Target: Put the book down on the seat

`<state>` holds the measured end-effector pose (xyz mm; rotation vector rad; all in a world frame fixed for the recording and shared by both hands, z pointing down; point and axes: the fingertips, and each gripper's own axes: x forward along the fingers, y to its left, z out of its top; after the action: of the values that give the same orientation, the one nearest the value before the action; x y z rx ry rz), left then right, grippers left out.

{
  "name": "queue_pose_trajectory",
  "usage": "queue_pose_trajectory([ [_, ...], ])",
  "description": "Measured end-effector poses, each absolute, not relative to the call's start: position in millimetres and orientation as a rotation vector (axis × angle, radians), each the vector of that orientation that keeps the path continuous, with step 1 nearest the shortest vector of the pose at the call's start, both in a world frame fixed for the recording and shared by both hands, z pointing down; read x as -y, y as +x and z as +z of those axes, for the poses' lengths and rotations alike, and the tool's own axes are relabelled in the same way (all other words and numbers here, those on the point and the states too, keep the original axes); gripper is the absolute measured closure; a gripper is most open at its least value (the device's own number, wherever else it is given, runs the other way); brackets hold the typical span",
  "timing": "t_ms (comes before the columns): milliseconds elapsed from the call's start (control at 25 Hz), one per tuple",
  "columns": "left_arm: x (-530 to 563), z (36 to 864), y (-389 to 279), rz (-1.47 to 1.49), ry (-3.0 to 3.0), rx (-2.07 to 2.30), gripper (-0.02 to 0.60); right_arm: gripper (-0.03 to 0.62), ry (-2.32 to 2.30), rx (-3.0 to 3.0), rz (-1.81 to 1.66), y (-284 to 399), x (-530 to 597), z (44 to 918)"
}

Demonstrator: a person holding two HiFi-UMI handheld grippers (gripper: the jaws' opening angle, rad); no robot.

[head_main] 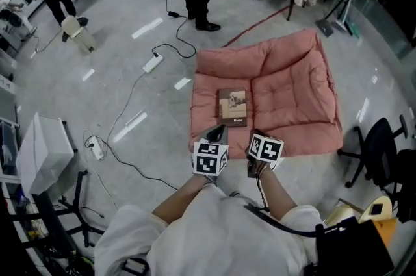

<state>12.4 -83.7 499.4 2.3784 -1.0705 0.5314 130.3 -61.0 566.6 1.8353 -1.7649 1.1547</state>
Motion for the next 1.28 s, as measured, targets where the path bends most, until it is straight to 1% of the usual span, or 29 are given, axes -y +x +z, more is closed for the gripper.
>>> queue_pose_trajectory([
  [400,21,490,30,0.511,2.336,1.170,0.572,0.546,1.802,1.842,1.085,140,0,543],
  [800,-60,484,36,0.505,2.268,1.310,0.572,0.546,1.762,1.989,1.122,143,-69,527],
  [1280,-62,467,19,0.488,2.306,1.325,0.572,0.546,1.767,2.050,1.097,120,-74,505],
])
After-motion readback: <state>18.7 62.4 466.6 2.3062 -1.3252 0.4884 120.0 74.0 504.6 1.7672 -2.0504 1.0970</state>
